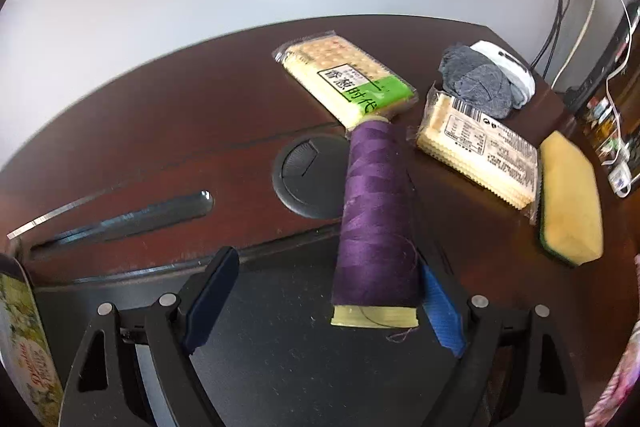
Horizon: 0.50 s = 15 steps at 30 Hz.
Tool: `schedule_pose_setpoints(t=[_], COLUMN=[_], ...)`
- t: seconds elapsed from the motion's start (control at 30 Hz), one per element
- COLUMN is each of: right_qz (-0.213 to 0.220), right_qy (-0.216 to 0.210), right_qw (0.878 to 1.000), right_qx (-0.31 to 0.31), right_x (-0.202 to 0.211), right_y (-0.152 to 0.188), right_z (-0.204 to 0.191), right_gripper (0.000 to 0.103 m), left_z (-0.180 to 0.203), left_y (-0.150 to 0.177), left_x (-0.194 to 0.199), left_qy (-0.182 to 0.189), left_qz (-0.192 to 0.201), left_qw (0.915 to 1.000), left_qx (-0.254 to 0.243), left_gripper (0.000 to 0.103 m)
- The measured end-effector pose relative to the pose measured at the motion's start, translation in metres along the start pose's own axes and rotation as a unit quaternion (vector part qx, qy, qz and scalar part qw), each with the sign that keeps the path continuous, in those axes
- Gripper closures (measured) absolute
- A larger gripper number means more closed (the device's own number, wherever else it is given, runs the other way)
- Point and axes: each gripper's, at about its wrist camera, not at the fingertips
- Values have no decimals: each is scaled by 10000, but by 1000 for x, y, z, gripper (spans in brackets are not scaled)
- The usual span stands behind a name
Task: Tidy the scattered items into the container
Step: 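Grasp the purple thread spool with the left tool while the right tool grasps the grey sock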
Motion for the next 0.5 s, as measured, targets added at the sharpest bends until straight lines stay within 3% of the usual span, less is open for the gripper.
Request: schedule_pose_setpoints(t=[0.13,0.37,0.5], right_qz=[-398,-957,-1039], right_qy=[200,577,678], right_qw=[9986,9928,9912], right_qx=[270,431,458], right_x=[-62,-144,-160], right_y=[-51,-84,-90], right_z=[1,10,15], right_gripper=[29,31,31], left_z=[8,11,8], left_y=[-1,-1,-4], left_x=[-1,-5,-9], left_qy=[-52,18,197], left_qz=[-24,-15,-127], left_qw=[9997,9993,9994], left_qx=[-239,-368,-252], left_gripper=[15,15,15])
Point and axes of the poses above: each gripper's, at about its wrist camera, not at the fingertips, and x roughly against the way its jaws point, z to its right, y to its underside, and after that the axes turned 5 degrees about -y, right-handed
